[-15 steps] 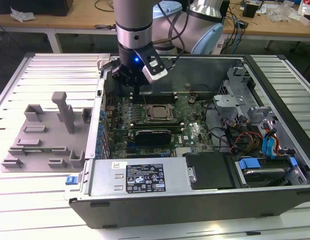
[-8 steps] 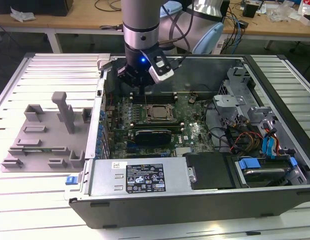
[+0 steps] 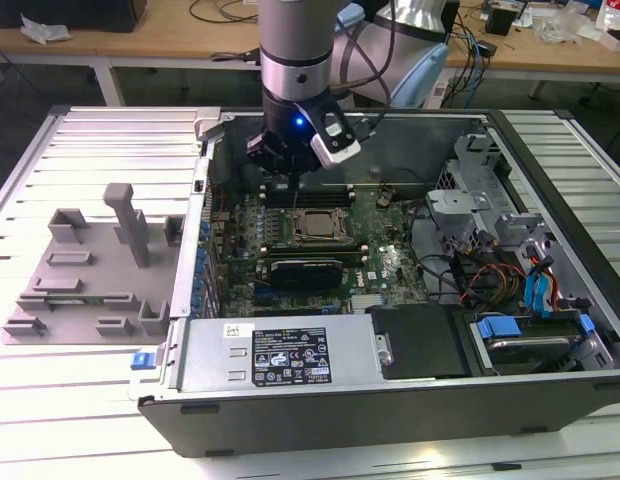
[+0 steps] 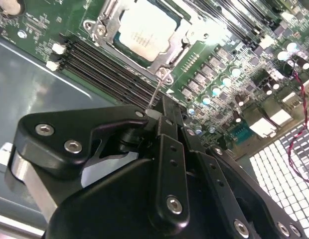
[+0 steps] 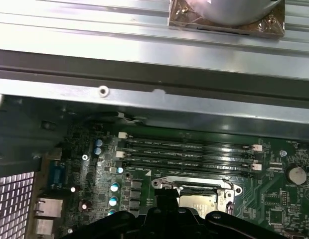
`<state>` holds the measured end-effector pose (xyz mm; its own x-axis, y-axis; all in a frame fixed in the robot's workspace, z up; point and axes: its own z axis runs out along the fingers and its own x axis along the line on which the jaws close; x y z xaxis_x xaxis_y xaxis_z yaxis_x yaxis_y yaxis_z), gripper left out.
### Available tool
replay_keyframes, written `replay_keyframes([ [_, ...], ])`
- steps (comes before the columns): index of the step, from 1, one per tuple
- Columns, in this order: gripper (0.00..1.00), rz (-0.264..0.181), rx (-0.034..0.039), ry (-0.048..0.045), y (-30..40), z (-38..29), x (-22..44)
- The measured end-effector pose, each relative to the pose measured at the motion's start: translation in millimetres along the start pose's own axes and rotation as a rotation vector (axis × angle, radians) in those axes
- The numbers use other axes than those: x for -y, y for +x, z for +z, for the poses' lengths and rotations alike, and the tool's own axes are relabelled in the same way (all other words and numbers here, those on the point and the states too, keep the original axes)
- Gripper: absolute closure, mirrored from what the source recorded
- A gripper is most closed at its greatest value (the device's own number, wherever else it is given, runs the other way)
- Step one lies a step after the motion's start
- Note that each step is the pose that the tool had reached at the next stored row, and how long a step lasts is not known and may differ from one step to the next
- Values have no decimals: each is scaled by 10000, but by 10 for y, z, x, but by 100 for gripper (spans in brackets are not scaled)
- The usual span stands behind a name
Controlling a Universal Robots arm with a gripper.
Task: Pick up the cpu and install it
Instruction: 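Install the first cpu locking lever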
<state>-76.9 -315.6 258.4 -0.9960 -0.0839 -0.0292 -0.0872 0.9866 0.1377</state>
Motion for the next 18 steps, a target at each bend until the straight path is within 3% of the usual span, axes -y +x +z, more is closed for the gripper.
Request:
replay_keyframes([
  [6,89,28,-8,-1,-89,14,34],
  [12,89,28,-7,-3,-98,16,36],
  [15,89,47,-17,-2,-207,31,56],
  [18,89,50,-16,-1,-222,34,58],
])
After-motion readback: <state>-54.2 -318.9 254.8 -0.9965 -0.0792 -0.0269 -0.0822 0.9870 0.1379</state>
